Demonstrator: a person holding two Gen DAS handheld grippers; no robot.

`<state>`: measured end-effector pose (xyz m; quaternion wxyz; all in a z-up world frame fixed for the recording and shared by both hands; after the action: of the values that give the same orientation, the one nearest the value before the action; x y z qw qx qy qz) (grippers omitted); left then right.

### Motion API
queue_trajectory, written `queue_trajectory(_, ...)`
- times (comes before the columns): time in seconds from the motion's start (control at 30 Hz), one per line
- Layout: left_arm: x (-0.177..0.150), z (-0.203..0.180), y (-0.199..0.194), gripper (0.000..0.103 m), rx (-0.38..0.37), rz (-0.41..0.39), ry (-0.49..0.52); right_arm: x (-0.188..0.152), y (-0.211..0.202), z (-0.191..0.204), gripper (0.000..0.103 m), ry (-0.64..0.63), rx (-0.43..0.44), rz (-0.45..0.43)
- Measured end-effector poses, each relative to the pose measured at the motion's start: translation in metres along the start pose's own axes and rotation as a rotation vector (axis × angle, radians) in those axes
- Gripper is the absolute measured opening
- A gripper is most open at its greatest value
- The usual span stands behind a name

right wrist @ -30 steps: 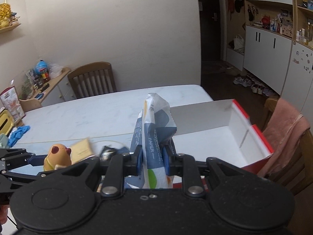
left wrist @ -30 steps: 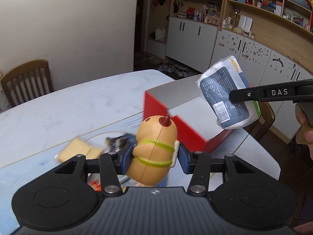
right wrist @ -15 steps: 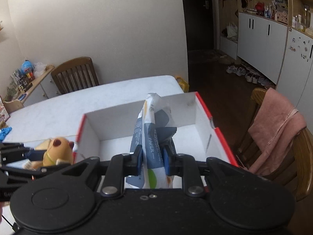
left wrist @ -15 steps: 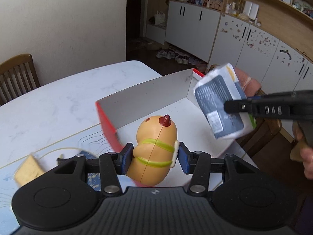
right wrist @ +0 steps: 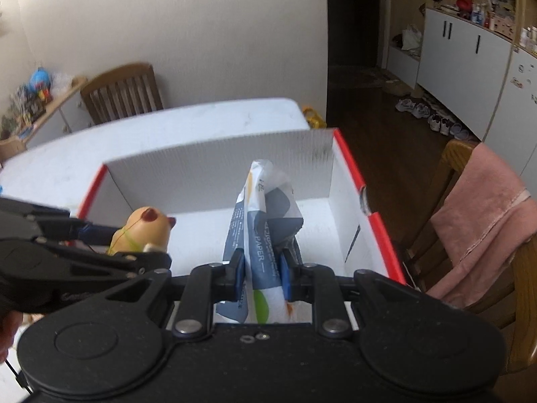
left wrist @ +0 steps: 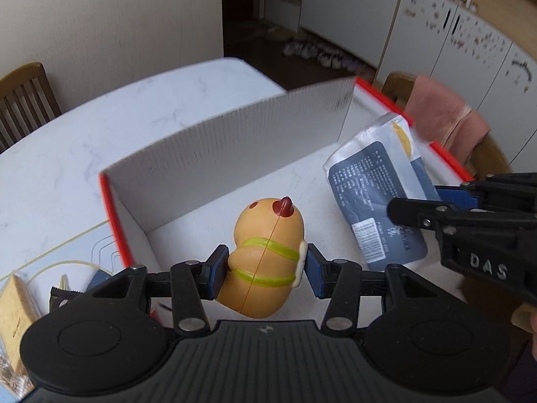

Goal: Organize objects
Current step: 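Lower the yellow toy into the box with the left gripper while the right drops the tissue pack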

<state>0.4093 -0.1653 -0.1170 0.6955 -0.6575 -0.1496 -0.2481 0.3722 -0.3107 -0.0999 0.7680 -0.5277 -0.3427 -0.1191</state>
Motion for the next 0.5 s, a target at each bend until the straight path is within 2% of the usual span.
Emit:
queue_trajectory(0.13,0.001,-0.005,0.022,0.047,-0.006,0.073,0.001,-0.007,0.013,-0.001,0.02,-0.027,0.025,0.049)
queue_trajectory(0.5,0.004,-0.021,0.045,0.047,0.004,0.148,0.032,-0.016,0.035,-0.009,0.02,-0.061,0.013,0.138)
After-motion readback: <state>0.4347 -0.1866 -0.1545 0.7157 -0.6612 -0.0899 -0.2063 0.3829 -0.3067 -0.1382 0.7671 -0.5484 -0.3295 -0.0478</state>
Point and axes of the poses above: each gripper's, at about its wrist camera, not at the fingertips, and y roughly the way its jaws point, z to its left, x to its top, the point moved 3 cm from there along y, roughly the way its jaws point, and after that the axes turned 8 degrees about x, right-handed, at the moved point
